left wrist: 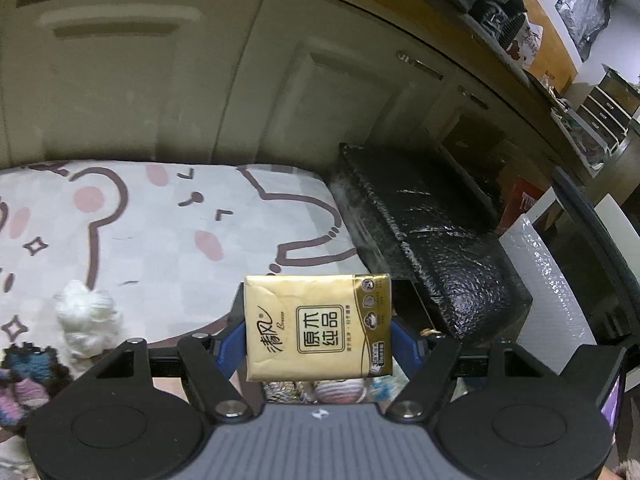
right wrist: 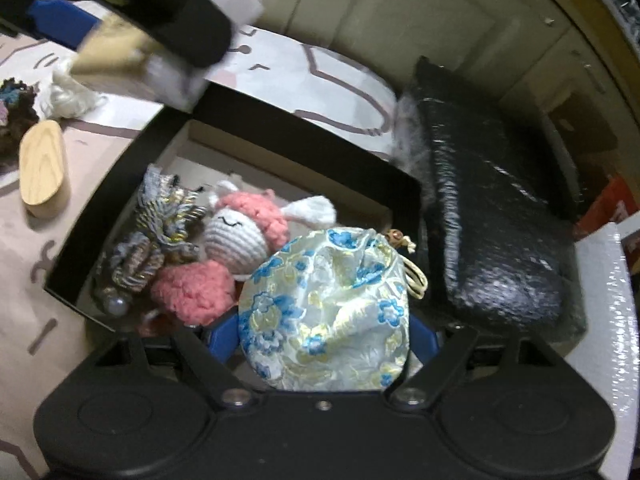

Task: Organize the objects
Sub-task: 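Carry the tissue pack over the black box with the left tool while the right tool lowers the pouch in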

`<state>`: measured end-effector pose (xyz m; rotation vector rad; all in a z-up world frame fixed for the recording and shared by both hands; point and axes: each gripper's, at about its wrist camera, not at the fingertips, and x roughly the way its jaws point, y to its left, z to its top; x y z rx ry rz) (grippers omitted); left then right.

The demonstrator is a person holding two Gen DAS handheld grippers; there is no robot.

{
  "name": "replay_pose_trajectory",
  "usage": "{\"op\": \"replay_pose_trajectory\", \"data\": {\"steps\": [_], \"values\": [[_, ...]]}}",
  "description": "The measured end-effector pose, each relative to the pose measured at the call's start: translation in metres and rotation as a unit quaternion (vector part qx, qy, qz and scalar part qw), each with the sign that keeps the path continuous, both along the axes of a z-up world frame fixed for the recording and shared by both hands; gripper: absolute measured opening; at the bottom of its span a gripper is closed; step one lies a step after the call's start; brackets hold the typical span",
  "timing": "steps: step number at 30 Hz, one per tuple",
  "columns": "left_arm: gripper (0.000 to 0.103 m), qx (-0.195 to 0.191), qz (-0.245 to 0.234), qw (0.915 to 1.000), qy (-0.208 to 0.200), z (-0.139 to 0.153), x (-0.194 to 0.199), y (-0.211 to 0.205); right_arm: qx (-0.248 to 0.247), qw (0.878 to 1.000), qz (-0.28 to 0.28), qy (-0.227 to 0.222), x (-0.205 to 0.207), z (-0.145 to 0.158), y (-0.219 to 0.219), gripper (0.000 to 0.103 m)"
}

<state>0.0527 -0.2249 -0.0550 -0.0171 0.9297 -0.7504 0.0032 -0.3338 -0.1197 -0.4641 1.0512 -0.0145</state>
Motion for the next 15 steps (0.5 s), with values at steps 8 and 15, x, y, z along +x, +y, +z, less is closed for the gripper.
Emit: {"op": "replay_pose_trajectory", "data": {"steps": [8,15], "values": [[0.073,0.001,-0.01,0.9998,0.017,-0.018,0.01,-0.016,0.085,0.995,-0.047,0.016,0.007,-0.007,-0.022,0.085],[0.073,0.009,0.013,0.9994,0.032,-0.031,0.021,-0.024,0.139,0.988,-0.07,-0.002,0.0,0.011,-0.036,0.089]]}}
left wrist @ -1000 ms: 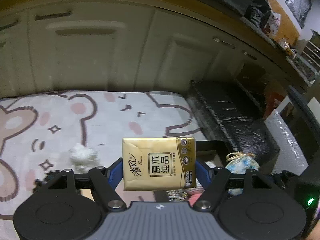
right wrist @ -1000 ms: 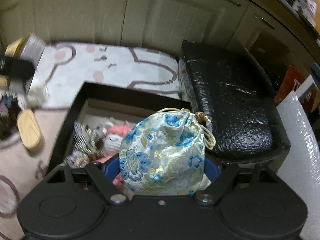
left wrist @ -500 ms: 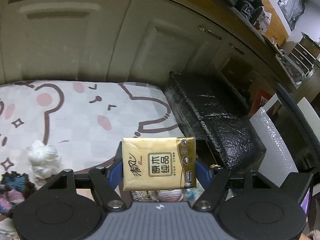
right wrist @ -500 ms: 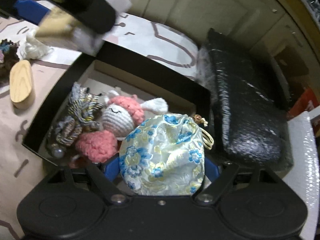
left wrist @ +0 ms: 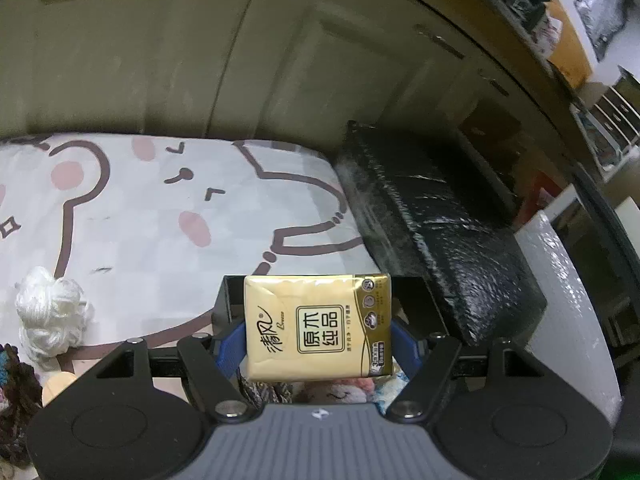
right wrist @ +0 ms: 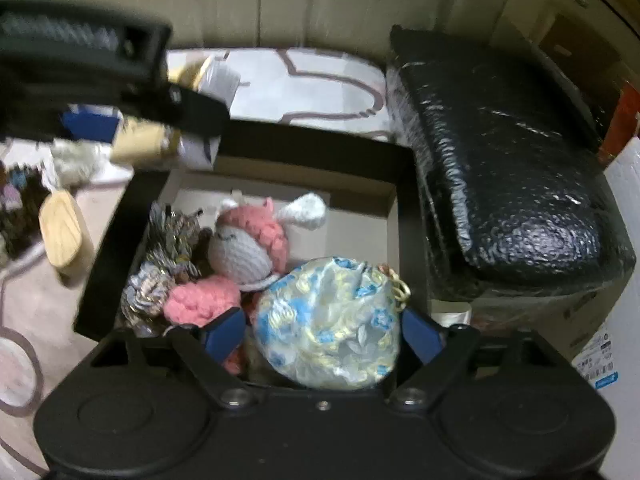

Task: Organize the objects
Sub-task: 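Carry the tissue pack over the black box with the left tool while the right tool lowers the pouch in, then open the left tool to drop the tissue pack into the box while the right tool releases the pouch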

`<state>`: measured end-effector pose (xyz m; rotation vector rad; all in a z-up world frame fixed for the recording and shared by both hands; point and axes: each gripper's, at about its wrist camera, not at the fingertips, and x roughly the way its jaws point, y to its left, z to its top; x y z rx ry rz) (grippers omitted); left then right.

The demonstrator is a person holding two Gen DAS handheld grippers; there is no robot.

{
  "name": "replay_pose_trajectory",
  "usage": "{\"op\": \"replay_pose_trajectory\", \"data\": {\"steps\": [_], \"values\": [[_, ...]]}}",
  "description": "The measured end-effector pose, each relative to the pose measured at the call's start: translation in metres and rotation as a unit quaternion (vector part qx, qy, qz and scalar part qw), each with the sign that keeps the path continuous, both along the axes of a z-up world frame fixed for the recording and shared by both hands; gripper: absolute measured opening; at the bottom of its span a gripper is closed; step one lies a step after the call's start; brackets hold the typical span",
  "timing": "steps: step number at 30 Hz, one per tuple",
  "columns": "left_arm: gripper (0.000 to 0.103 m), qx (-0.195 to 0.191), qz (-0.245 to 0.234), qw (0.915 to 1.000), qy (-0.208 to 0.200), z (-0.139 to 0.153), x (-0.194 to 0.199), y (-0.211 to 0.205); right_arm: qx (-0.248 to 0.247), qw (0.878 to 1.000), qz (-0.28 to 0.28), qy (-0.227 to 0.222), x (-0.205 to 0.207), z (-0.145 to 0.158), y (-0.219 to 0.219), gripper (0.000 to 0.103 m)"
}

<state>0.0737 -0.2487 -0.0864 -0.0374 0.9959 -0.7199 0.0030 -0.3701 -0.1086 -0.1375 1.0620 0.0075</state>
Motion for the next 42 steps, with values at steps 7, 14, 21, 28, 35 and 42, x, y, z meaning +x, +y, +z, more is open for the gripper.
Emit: {"op": "replay_pose_trajectory", "data": {"steps": [7,14,21,28,35,42], "values": [[0.073,0.009,0.016,0.9998,0.011,-0.01,0.009,-0.004,0.044,0.998,-0.032,-0.02,-0.009,0.024,-0.005,0.083],[0.074,0.041,0.012,0.9991,0.004,-0.018,0.008,-0.02,0.095,0.991,-0.083,-0.043,-0.022,0.047,-0.012,0.077],[0.074,0.086,0.002,0.9959,-0.028,-0.025,-0.002,-0.035,0.122,0.981,-0.137,-0.061,-0.043,0.06,-0.024,0.075],[0.074,0.08,0.025,0.9962,-0.024,-0.024,-0.002,-0.033,0.135,0.968,-0.192,-0.089,-0.06,0.07,-0.045,0.075],[0.075,0.077,0.035,0.9961,-0.023,-0.022,-0.003,-0.032,0.141,0.965,-0.202,-0.088,-0.069,0.073,-0.053,0.075],[0.087,0.047,0.035,0.9982,-0.013,-0.01,-0.006,-0.023,0.146,0.964,-0.196,-0.105,-0.074,0.081,-0.051,0.08]]}}
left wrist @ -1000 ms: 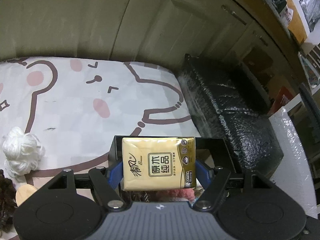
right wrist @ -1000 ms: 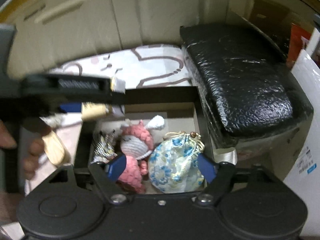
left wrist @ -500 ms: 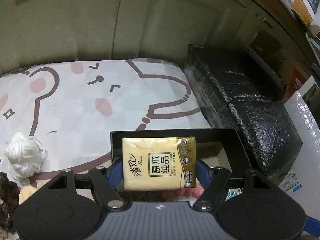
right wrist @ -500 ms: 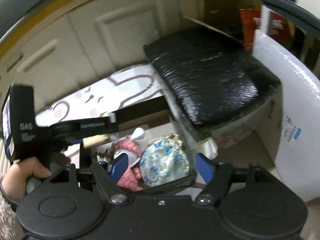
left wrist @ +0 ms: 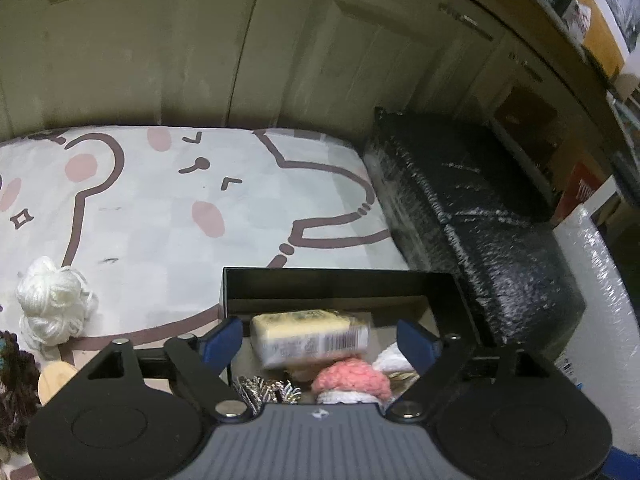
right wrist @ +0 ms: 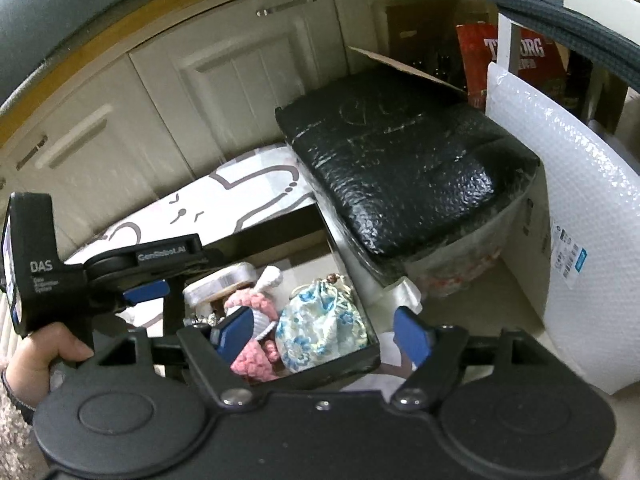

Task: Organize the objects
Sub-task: 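Open the left tool to drop the tissue pack into the box while the right tool releases the pouch, then withdraw both open tools from the black box back over the bed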

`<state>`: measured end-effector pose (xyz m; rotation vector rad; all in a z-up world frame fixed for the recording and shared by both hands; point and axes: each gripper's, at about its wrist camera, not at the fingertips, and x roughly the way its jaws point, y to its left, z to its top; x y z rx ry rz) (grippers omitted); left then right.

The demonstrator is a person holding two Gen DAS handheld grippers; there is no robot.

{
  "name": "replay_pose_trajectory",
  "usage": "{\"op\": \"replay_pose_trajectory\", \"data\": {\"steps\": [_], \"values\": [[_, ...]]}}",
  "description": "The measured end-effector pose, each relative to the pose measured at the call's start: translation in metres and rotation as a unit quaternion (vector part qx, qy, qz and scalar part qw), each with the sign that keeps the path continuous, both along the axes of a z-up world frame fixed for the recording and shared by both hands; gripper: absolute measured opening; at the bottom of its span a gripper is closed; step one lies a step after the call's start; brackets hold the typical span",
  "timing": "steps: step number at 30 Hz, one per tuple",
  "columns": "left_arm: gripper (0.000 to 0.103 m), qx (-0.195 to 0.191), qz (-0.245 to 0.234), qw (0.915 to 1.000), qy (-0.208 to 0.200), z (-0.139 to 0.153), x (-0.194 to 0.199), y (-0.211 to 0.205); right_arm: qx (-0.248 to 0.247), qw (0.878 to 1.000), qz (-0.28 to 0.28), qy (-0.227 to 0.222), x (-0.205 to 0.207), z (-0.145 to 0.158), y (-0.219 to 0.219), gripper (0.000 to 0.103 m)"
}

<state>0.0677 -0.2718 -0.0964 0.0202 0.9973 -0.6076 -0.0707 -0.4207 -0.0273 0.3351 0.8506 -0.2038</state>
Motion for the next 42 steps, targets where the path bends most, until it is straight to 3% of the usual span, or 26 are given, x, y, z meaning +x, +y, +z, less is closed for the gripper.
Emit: {"op": "replay_pose_trajectory", "data": {"steps": [8,23,32,42], "values": [[0.09,-0.009,0.007,0.9999,0.001,0.014,-0.007,0.006,0.001,1.0,-0.002,-0.008,-0.007,0.007,-0.001,0.085],[0.103,0.033,-0.011,0.999,-0.03,0.04,-0.022,0.034,-0.025,0.999,-0.019,-0.031,-0.014,0.019,0.003,0.097],[0.103,0.061,-0.016,0.9971,-0.042,0.058,-0.032,0.066,-0.043,0.998,-0.024,-0.035,-0.015,0.023,0.012,0.103],[0.103,0.076,-0.002,0.9949,-0.065,0.081,-0.044,0.104,-0.068,0.997,-0.031,-0.036,-0.017,0.03,0.028,0.103]]}}
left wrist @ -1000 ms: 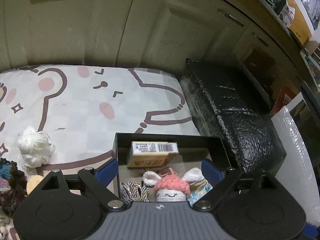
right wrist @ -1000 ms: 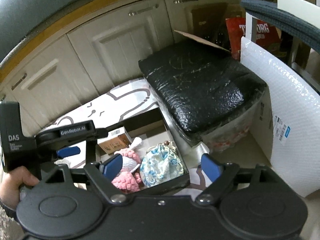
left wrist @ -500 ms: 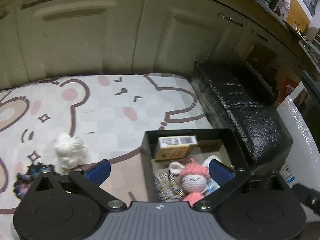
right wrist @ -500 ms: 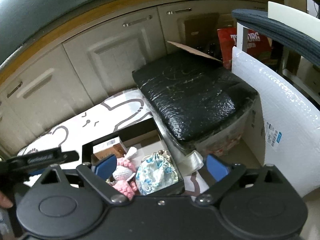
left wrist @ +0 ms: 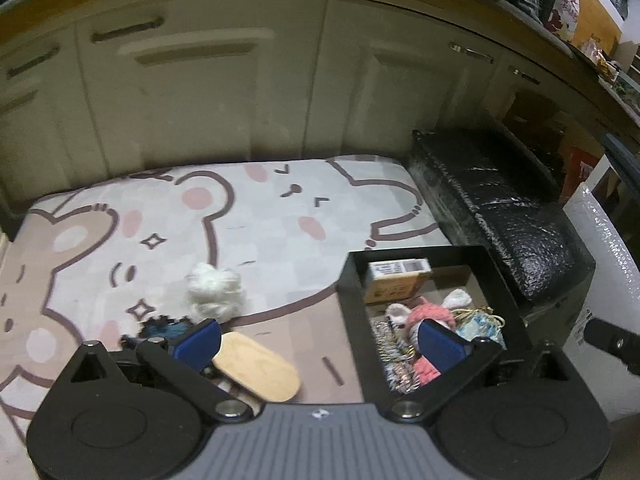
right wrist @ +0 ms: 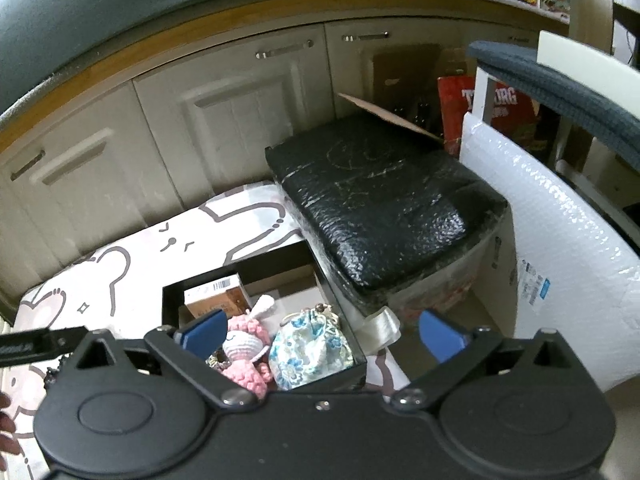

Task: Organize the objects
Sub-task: 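Withdraw both open tools from the black box back over the bed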

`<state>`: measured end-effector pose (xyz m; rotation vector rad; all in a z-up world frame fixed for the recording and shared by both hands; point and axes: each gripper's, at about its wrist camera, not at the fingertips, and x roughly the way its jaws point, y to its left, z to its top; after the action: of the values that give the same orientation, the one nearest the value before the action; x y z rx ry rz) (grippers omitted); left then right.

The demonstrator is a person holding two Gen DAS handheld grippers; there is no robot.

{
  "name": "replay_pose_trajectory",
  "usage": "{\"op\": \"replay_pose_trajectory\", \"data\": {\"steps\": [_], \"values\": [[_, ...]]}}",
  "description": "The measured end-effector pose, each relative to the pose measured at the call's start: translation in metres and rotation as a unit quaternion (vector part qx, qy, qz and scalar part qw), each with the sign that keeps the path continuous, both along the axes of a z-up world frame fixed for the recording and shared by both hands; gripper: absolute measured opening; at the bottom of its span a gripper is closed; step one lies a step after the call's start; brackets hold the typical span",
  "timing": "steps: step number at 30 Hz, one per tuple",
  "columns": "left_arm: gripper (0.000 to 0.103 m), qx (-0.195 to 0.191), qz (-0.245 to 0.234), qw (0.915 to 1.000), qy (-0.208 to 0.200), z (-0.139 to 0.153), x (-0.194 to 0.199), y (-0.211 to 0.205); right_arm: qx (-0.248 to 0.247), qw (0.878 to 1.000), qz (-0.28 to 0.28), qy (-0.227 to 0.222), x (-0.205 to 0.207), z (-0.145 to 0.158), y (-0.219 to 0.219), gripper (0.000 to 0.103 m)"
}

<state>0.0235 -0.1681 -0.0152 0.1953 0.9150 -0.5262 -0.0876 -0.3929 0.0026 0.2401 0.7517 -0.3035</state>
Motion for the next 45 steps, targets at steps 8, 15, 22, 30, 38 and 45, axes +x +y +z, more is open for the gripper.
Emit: {"op": "replay_pose_trajectory", "data": {"steps": [8,15,22,30,38,45], "values": [[0.103,0.0,0.027,0.9996,-0.007,0.016,-0.005,0.029,-0.011,1.0,0.015,-0.006,-0.001,0.005,0.017,0.103],[0.103,0.009,0.054,0.9984,-0.014,0.024,-0.006,0.059,-0.003,0.999,0.032,-0.009,0.002,0.006,0.034,0.103],[0.103,0.014,0.083,0.9963,-0.017,0.031,-0.006,0.089,-0.008,0.998,0.066,-0.01,0.007,0.005,0.062,0.103],[0.103,0.024,0.106,0.9936,-0.033,0.039,-0.009,0.121,-0.019,0.994,0.11,-0.007,0.014,0.005,0.1,0.103],[0.103,0.026,0.118,0.9918,-0.042,0.045,-0.011,0.149,-0.026,0.99,0.141,-0.012,0.016,0.009,0.133,0.103],[0.103,0.027,0.121,0.9911,-0.051,0.047,-0.012,0.165,-0.034,0.986,0.162,-0.014,0.02,0.009,0.156,0.103]]}}
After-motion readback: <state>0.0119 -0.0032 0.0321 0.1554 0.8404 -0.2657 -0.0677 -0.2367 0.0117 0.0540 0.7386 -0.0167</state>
